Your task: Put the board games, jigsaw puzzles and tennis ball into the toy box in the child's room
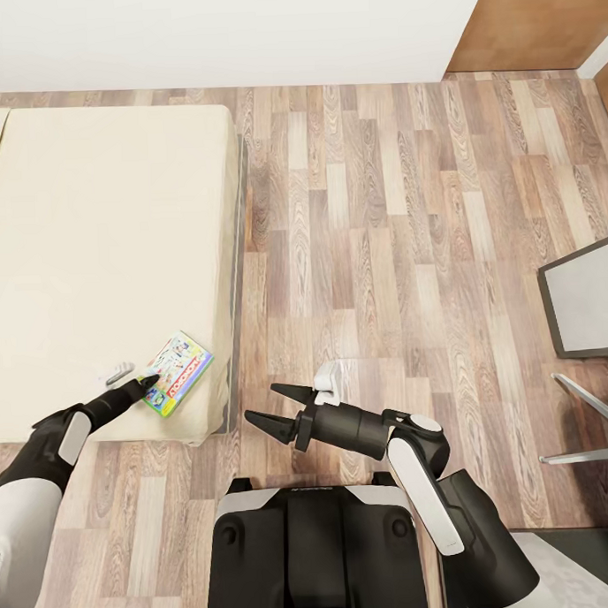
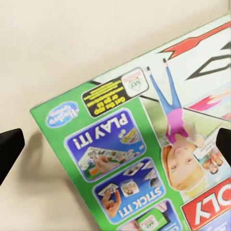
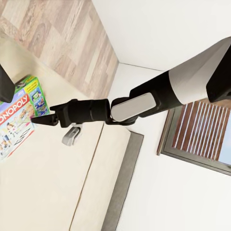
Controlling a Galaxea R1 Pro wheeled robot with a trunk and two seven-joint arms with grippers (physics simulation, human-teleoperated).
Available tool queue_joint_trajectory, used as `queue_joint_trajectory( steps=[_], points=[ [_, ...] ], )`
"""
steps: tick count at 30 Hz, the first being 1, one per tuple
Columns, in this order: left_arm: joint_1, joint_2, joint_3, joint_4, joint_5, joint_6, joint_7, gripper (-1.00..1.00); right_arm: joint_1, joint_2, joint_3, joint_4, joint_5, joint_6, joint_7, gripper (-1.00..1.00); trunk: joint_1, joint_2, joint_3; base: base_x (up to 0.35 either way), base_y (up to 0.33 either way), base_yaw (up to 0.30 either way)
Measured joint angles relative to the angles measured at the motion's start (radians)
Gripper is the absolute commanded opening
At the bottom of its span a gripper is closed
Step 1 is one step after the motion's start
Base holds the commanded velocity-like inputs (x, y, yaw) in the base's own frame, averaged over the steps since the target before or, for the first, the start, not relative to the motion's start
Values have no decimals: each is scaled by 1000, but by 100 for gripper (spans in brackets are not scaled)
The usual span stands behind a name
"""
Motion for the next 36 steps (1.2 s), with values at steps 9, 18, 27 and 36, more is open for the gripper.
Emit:
queue_joint_trajectory(
  steps=[9, 18, 27, 36],
  points=[
    [-2, -7, -2, -5, 0, 0, 0, 100, 0, 0, 0, 0, 0, 0, -1, 100, 0, 0, 0, 0, 0, 0],
    [-4, -8, -6, -8, 0, -19, 0, 100, 0, 0, 1, 0, 0, 0, 0, 100, 0, 0, 0, 0, 0, 0],
    [-6, -8, -8, -8, -2, -39, 2, 100, 0, 0, 1, 0, 0, 0, -1, 100, 0, 0, 0, 0, 0, 0],
    [-6, -9, -8, -8, -7, -40, 2, 100, 0, -1, 0, 0, 0, 0, -1, 100, 0, 0, 0, 0, 0, 0]
  ],
)
